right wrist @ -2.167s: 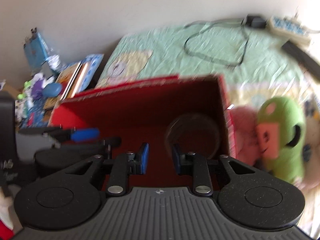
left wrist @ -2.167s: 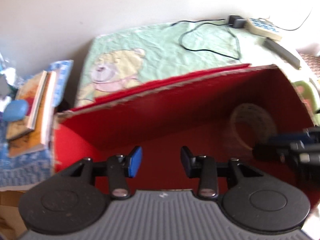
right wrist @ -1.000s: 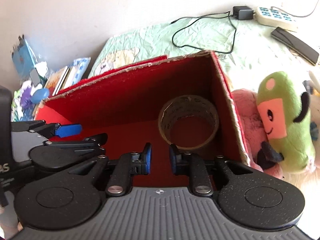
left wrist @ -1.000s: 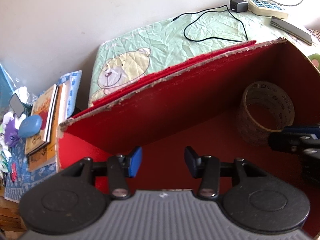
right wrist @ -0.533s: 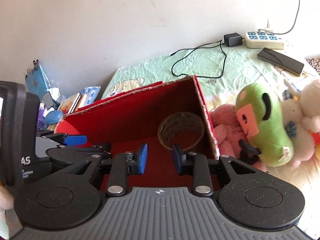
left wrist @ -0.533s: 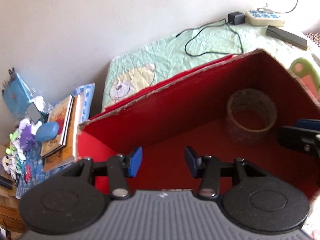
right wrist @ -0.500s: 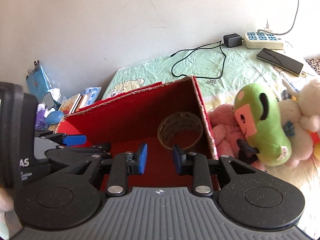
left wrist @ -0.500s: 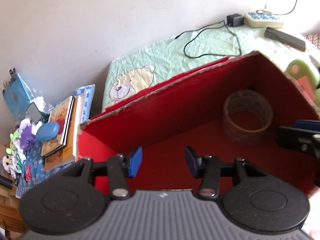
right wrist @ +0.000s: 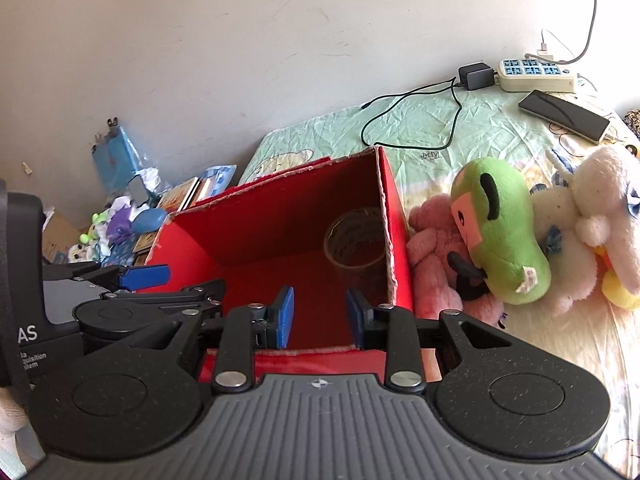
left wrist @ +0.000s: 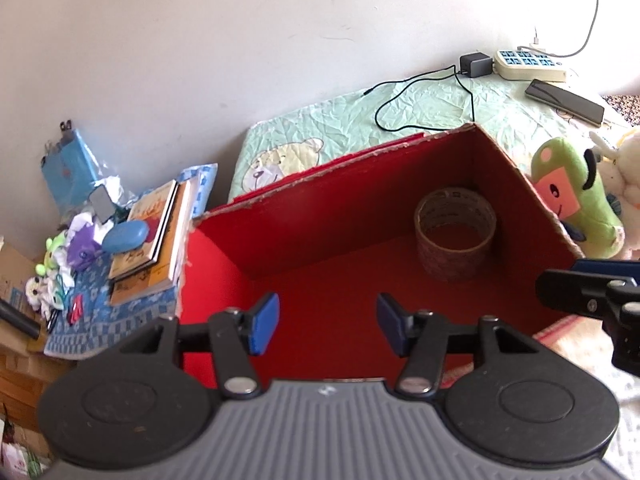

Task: Organize objects
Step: 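Withdraw the right gripper from the box toward the brown pinecone, then close the right gripper on the brown pinecone and lift it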

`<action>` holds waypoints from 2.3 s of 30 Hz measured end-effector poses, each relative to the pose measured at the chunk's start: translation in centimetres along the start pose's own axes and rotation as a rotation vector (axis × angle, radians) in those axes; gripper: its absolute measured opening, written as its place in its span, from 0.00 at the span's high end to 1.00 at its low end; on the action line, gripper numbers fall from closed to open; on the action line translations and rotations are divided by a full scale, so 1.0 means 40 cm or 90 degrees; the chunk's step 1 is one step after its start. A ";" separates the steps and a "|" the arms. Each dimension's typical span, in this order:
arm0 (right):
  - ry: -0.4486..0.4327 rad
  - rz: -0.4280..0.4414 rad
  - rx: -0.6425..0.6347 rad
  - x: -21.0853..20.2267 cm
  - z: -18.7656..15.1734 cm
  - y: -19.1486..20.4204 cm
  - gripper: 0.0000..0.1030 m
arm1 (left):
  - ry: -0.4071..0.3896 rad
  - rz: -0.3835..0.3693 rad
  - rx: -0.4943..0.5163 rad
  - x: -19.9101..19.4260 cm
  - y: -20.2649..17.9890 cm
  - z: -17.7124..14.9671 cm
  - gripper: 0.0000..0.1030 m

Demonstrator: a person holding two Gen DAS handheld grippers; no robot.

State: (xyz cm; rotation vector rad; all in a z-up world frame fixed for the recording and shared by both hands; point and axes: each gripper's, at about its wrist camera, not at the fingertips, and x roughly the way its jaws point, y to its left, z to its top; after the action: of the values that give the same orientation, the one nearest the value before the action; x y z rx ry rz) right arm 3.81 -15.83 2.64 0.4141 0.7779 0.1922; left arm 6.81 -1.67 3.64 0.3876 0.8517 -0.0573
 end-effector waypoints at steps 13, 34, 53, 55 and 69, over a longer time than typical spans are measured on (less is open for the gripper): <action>0.055 0.054 -0.001 -0.042 -0.056 -0.045 0.70 | 0.010 0.000 -0.042 -0.078 -0.029 -0.073 0.40; 0.310 0.196 0.227 0.039 -0.196 -0.214 0.67 | 0.024 -0.332 0.023 -0.151 -0.073 -0.302 0.28; 0.359 0.197 0.243 0.096 -0.239 -0.232 0.55 | 0.092 -0.381 0.001 -0.064 -0.129 -0.334 0.29; 0.359 0.197 0.248 0.099 -0.241 -0.234 0.53 | 0.098 -0.387 0.000 -0.056 -0.133 -0.335 0.32; 0.369 0.200 0.256 0.103 -0.244 -0.241 0.54 | 0.096 -0.371 -0.019 -0.021 -0.136 -0.334 0.38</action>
State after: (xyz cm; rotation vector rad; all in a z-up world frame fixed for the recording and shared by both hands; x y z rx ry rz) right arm -0.09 -20.40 -10.37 0.8846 1.3285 0.4663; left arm -4.51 -2.05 -5.36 0.1050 1.0916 -0.5592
